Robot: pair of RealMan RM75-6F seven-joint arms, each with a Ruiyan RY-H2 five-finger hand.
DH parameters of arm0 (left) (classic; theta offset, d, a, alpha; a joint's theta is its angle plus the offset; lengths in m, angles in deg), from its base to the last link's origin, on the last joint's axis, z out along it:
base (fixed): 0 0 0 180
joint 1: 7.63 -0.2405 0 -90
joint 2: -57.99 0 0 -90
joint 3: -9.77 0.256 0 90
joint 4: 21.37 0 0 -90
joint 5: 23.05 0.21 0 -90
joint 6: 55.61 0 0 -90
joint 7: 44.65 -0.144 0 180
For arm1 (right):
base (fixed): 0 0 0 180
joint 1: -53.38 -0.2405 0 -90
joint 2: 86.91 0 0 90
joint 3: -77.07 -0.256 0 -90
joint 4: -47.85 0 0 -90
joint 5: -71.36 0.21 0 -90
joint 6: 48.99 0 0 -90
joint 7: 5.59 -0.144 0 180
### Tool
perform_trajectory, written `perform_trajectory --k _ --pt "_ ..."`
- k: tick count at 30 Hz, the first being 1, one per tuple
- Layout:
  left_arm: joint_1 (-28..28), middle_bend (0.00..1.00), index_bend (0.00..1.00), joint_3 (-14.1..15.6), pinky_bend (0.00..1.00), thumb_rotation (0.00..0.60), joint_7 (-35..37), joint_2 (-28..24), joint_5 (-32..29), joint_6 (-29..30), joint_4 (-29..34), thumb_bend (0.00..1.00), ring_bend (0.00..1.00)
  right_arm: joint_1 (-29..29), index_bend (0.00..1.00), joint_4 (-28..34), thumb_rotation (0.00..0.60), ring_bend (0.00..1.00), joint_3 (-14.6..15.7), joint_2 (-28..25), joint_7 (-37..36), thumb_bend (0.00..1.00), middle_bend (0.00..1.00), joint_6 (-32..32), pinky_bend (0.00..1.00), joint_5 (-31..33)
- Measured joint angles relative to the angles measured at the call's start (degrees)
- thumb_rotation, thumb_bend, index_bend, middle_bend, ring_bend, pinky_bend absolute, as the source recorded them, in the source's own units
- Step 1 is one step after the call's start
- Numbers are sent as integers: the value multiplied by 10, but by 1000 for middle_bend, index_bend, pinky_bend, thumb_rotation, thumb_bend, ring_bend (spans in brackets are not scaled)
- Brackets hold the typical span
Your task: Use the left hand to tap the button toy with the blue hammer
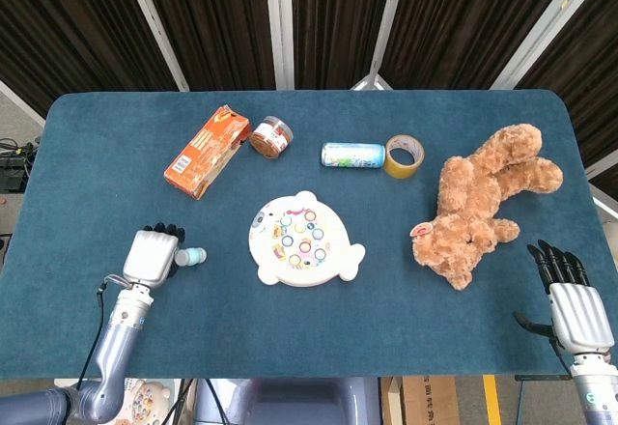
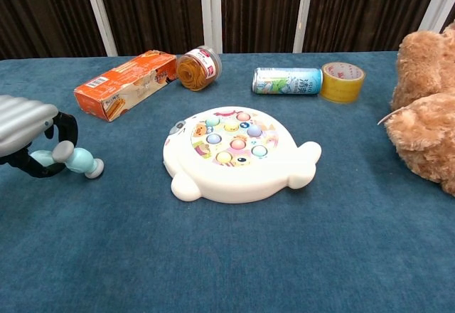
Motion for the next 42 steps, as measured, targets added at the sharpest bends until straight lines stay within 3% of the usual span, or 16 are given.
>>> perform_trajectory --k 20,23,27,29,34,42 --pt "-3 349 401 -13 464 600 -10 -6 11 0 15 286 323 0 0 1 600 0 1 -2 -2 180 0 -1 0 1" --pt "-5 271 329 -12 406 600 -7 -21 20 4 33 215 270 0 0 1 600 0 1 -3 -2 180 0 -2 0 1" --pt "-15 55 87 -5 234 600 -2 -60 36 15 77 113 109 0 0 0 600 0 2 -4 -6 180 0 -2 0 -3" --pt "-25 3 10 2 143 600 4 -89 50 27 105 75 30 -1 0 -1 600 0 3 -5 -13 180 0 0 0 -14" --pt "-64 0 0 40 66 600 46 -168 120 73 156 41 0 -2 0 -21 600 0 10 -3 -16 181 0 12 0 -49" --pt "-158 0 0 118 43 600 165 -226 233 172 165 39 0 0 0 -40 600 0 12 10 28 180 0 39 0 -72"
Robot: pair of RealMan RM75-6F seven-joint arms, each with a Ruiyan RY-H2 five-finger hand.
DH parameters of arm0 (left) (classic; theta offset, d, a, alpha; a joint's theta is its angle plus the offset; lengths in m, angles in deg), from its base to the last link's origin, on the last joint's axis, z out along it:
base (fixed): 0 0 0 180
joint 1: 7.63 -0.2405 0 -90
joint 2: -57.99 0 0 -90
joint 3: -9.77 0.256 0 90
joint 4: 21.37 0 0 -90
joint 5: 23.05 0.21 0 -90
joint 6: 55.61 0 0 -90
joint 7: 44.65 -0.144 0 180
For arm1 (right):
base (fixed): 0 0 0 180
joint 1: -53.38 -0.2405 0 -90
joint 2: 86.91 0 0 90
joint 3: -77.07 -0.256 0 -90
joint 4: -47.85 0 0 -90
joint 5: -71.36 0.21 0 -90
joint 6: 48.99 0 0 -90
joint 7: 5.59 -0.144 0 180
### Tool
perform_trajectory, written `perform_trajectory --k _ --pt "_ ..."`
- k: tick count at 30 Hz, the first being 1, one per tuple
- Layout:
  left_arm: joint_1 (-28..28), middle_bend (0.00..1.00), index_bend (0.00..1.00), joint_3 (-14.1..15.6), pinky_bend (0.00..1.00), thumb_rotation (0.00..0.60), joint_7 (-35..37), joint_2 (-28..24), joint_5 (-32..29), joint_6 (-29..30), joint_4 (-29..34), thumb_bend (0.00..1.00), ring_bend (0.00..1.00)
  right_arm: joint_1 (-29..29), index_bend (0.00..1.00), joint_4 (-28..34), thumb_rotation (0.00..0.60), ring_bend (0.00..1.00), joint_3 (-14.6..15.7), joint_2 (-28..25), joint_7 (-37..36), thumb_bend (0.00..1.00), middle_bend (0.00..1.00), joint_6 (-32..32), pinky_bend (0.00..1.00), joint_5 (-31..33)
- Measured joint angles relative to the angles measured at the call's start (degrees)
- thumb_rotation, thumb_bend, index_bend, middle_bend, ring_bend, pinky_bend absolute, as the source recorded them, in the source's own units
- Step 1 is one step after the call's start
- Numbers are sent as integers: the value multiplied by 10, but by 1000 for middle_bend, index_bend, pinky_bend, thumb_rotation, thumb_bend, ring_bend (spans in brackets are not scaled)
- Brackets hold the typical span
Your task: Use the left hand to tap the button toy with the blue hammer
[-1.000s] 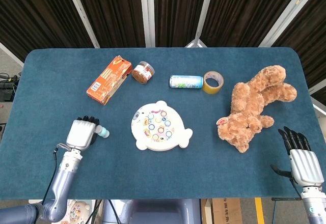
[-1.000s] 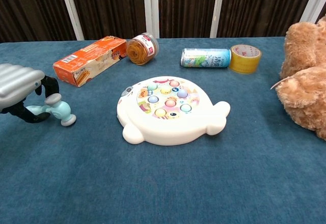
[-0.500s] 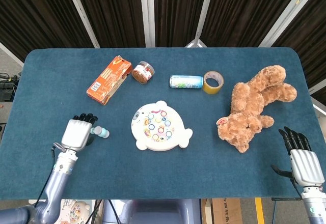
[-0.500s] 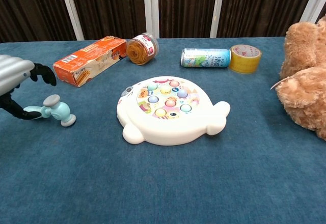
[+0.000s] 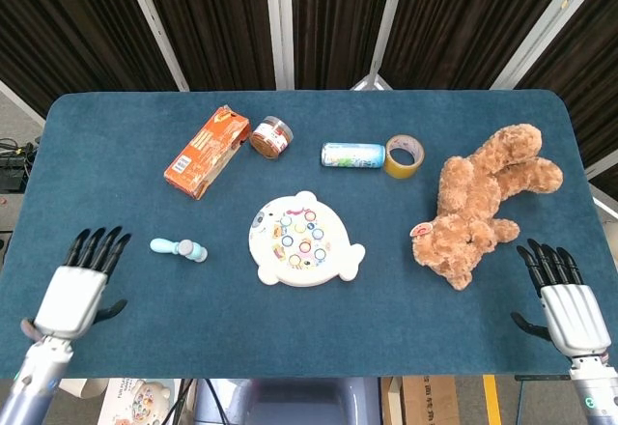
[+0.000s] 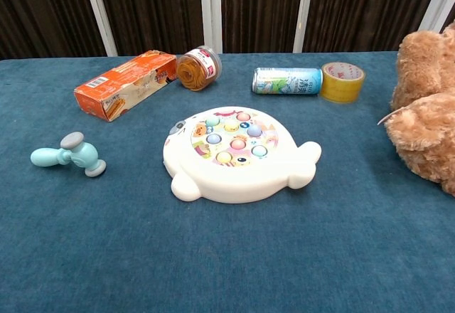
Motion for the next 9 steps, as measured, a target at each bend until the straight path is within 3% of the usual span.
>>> perform_trajectory --k 4,9 --pt "-37 0 0 18 31 600 54 -7 19 27 -45 38 0 3 0 -4 600 0 -6 11 11 180 0 15 0 1" --pt "-58 0 0 14 30 600 86 -9 21 39 -73 39 0 6 0 -6 600 0 -14 18 20 180 0 17 0 19"
